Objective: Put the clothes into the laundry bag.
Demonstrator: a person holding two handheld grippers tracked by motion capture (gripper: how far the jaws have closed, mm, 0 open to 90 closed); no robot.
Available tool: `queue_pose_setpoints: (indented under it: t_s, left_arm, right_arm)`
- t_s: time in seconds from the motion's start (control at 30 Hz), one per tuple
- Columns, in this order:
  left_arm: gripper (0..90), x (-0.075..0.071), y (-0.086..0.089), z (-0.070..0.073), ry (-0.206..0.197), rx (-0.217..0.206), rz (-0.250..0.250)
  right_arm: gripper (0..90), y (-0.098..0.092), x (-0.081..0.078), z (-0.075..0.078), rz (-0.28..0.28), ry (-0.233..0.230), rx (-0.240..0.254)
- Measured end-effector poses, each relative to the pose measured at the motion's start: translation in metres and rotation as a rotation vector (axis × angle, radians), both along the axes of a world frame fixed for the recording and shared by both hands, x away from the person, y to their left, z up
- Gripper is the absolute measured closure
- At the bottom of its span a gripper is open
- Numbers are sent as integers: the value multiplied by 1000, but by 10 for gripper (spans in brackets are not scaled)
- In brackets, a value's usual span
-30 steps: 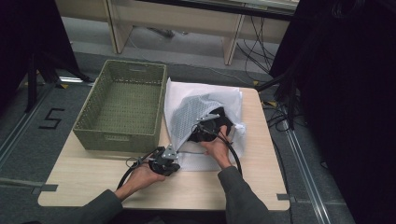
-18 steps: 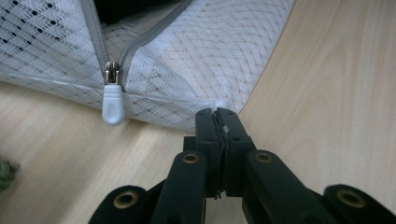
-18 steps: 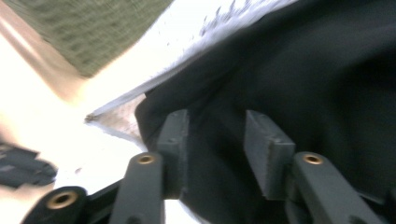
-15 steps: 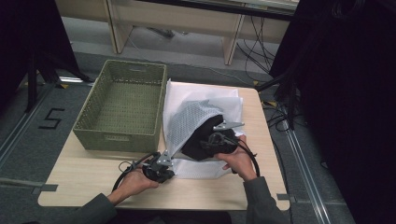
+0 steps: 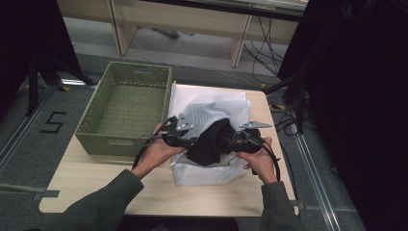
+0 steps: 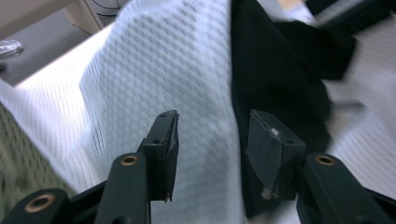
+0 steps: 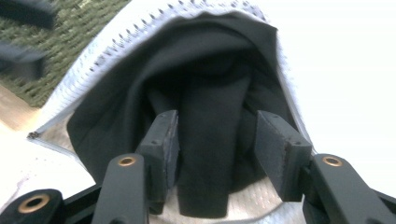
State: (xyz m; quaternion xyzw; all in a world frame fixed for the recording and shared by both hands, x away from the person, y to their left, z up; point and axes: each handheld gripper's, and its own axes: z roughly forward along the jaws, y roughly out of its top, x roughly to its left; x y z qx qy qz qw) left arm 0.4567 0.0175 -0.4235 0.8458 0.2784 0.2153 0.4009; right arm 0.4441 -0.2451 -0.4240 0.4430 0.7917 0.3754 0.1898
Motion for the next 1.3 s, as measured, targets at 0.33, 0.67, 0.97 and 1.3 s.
queue_pose_setpoints:
  t_s: [0.33, 0.67, 0.97, 1.3]
  left_arm:
    - [888, 44, -21, 0, 11, 29, -16]
    - [890, 15, -5, 31, 3, -79, -118]
    - [889, 3, -7, 16, 42, -53, -170]
    - [889, 9, -7, 9, 59, -57, -153]
  right_arm:
    - [515, 5, 0, -7, 31, 14, -15]
    - [718, 43, 0, -41, 139, 162, -98]
    - [828, 61, 49, -62, -28, 51, -75]
    - [797, 43, 16, -28, 63, 57, -44]
